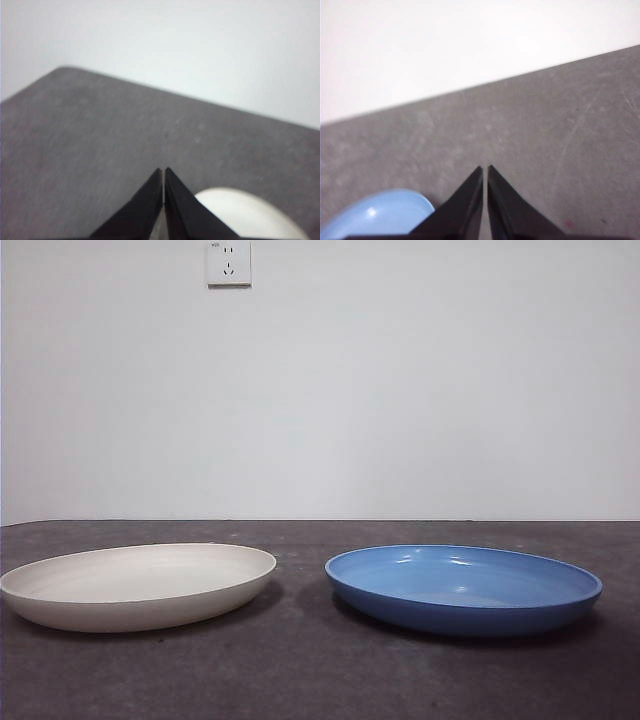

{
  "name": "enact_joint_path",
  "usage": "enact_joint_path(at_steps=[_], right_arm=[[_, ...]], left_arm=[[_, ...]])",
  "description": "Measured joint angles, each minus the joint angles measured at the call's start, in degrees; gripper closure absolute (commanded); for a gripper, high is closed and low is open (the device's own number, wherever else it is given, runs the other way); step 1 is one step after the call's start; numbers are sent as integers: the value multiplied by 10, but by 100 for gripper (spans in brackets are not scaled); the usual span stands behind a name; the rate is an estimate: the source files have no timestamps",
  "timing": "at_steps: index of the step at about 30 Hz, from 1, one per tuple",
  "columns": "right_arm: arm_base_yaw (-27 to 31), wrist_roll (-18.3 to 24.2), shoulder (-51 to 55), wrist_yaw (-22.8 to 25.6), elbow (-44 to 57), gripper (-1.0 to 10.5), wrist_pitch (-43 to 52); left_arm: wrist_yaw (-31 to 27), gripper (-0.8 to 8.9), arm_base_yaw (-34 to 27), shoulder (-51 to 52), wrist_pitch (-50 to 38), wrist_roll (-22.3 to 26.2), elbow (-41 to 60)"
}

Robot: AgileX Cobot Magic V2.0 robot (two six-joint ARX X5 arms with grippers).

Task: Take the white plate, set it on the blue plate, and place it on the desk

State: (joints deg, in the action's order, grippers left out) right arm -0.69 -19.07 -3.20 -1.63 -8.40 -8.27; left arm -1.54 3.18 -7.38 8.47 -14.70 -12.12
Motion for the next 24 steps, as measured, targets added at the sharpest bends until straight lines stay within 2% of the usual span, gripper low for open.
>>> enact_joint_path(at_steps=[3,6,10,15,19,24], right_arm=[[0,-27,-34,-5,-39,937,-1],[0,-38,-73,-30,-89,937,-14],[0,-41,-133,-78,-161,937,-51],[0,-41,-224,-167,-255,937,-123],[0,-20,-295,-240,-331,937,-198],[-23,28,-367,-294,-414,937,-273]], left_arm=[[19,804,10,-53,2,-8,-53],[50,804,22,-113,16,-11,-117],[60,804,42,-188,66,-11,-214],[89,804,60,-256,97,-6,-299],[136,804,73,-293,110,-2,-345],[207,804,92,-323,156,0,-379]])
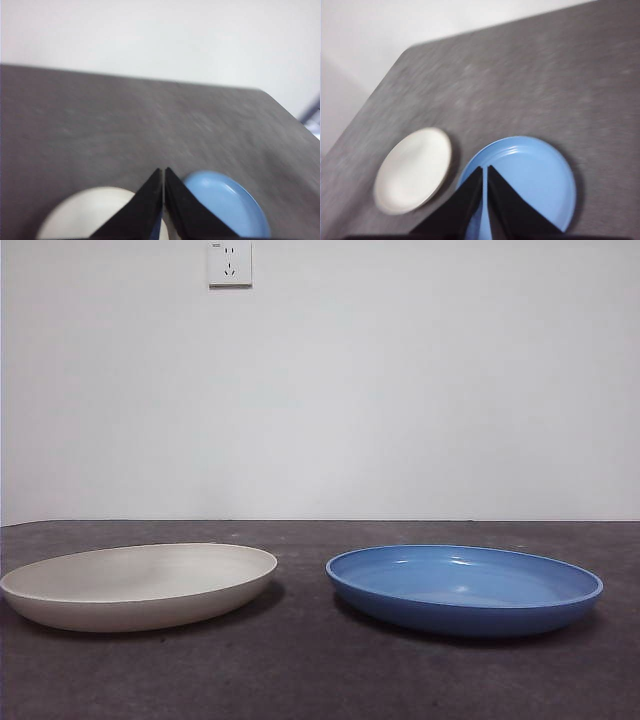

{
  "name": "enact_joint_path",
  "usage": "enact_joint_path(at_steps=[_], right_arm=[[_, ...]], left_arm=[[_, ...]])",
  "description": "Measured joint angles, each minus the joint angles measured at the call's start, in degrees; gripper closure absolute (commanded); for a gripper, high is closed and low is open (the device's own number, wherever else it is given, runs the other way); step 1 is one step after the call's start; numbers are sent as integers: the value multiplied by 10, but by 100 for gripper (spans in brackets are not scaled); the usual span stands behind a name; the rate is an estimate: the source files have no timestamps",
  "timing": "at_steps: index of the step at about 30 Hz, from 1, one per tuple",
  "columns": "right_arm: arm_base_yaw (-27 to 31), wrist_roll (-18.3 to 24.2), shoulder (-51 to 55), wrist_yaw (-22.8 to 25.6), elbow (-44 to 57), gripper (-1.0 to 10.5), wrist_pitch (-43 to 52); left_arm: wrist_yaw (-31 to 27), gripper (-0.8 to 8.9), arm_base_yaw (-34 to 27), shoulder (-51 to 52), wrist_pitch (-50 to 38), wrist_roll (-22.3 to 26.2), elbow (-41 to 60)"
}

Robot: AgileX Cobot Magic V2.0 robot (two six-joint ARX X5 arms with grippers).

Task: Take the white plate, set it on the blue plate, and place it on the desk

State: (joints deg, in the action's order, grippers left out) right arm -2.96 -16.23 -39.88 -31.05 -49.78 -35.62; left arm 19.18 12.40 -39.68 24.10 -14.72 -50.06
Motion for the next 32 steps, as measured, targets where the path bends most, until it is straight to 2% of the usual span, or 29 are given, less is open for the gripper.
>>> enact_joint_path(at_steps=[5,9,11,15,16,18,19,21,22,24,32], right_arm=[[-45,50,-46,-43,-53,937,-28],[-67,76,-55,-49,-55,936,-25],[-68,83,-55,-49,-55,936,-25],[-68,87,-55,-49,-55,925,-25],[-68,87,-55,-49,-55,895,-25],[-68,89,-55,-49,-55,730,-25],[-68,90,-55,-49,-55,592,-25],[-68,89,-55,-46,-55,414,-25],[-68,89,-55,-45,-55,360,-25],[-68,89,-55,-40,-55,323,-25],[-68,89,-55,-35,-55,323,-27]], left_arm=[[56,804,17,-25,35,16,-6],[62,797,24,-37,44,28,-6],[62,738,24,-36,43,31,-6],[62,501,24,-36,40,36,-6],[62,436,24,-36,40,37,-6],[62,306,24,-36,40,38,-6],[62,233,24,-36,40,39,-6],[62,174,24,-36,40,40,-6],[63,173,24,-36,39,46,-6],[63,173,24,-36,40,45,-6],[63,188,24,-35,47,38,-6]])
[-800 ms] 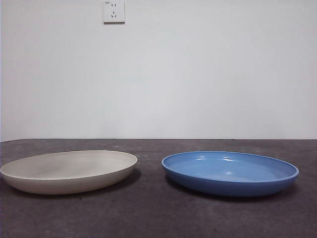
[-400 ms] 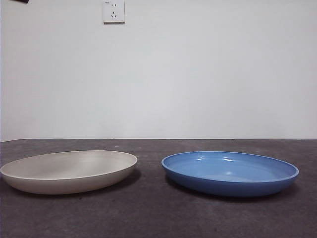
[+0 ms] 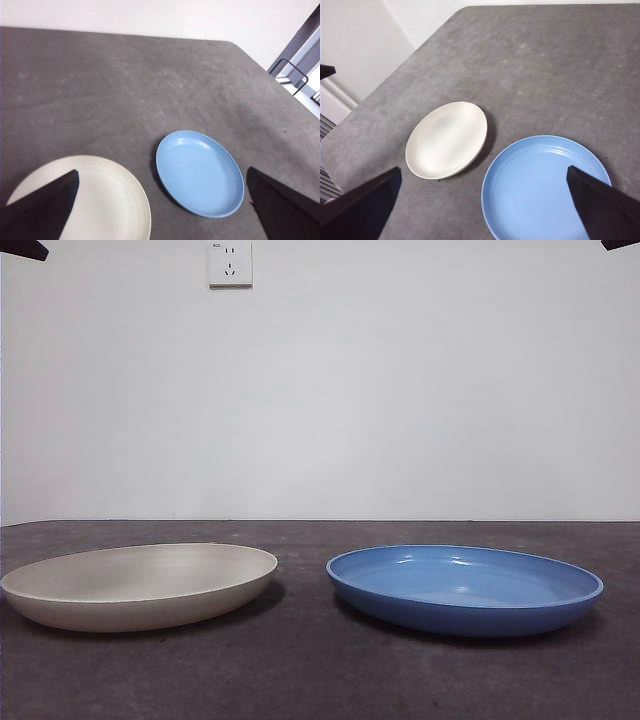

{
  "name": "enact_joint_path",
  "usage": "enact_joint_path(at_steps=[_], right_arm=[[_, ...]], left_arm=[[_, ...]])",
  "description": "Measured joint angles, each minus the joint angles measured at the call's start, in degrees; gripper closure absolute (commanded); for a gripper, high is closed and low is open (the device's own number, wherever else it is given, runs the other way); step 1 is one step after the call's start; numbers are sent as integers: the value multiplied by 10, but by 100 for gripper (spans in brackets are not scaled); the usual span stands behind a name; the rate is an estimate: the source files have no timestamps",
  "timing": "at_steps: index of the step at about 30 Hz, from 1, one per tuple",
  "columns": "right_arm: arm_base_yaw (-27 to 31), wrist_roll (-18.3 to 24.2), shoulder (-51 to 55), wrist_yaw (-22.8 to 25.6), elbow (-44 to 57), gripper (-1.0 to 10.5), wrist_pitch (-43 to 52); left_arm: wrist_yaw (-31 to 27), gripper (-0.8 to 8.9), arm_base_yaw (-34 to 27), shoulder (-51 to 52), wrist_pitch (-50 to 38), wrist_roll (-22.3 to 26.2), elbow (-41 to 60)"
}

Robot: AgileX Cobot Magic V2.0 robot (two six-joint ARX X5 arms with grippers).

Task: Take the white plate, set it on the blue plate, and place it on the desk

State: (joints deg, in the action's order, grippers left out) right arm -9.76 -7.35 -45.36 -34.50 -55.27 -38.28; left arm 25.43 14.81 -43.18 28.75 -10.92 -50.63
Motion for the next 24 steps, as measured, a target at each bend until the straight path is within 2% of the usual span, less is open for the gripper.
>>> enact_joint_path(at_steps=[6,10,17,21,24], right_arm=[[0,-1,0,-15,0,323,-17],[0,-4,0,-15,0,323,-23],[0,-9,0,-32,0,323,-23],[0,-15,0,-34,0,323,-23],[0,-18,0,-36,0,323,-23]], left_arm=[[0,188,-5,-7,70,-17,-14],[0,188,-35,-34,121,-20,-51],[1,188,-97,-139,220,-10,-121],[4,188,-124,-206,229,3,-131],[30,188,-144,-257,226,14,-132]])
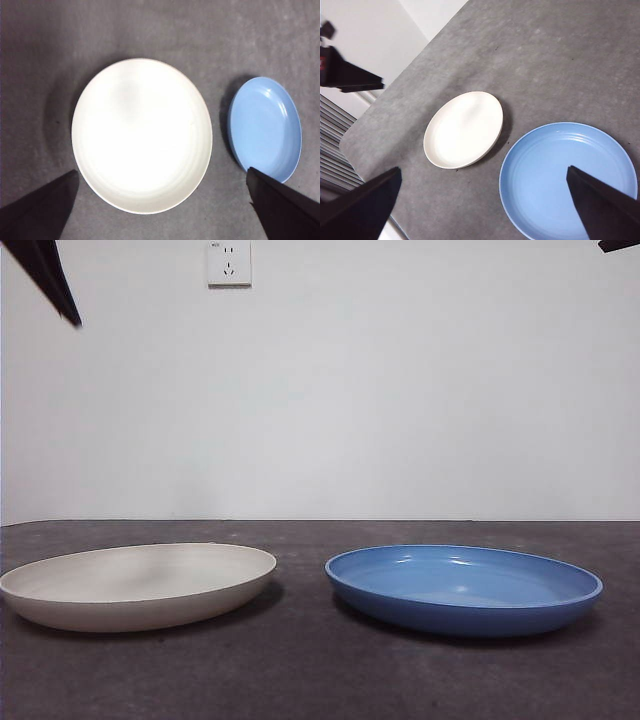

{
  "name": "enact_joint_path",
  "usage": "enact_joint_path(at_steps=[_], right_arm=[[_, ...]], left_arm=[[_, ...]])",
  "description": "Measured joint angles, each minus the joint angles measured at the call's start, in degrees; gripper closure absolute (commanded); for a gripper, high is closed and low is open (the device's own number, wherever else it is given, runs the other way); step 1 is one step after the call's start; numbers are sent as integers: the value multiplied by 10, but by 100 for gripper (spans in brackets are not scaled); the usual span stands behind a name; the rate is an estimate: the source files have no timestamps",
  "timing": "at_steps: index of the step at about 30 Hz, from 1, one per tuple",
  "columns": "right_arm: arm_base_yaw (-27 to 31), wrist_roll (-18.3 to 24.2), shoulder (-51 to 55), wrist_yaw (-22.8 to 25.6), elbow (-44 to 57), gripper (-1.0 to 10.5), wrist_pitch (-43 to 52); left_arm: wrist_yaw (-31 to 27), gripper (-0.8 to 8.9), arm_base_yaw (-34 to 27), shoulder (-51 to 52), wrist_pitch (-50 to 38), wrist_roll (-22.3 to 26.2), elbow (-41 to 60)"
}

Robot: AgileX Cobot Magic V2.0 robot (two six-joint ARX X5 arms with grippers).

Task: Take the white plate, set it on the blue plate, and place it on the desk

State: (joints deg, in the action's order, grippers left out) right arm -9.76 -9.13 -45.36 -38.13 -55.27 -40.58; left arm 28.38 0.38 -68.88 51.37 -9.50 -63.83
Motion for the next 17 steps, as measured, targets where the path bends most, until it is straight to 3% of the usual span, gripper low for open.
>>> enact_joint_path(at_steps=[7,17], right_arm=[[0,-1,0,-9,0,323,0],[0,-2,0,-9,0,323,0]], left_arm=[[16,188,-13,-109,-28,43,-1],[16,188,-15,-230,-85,60,-2]])
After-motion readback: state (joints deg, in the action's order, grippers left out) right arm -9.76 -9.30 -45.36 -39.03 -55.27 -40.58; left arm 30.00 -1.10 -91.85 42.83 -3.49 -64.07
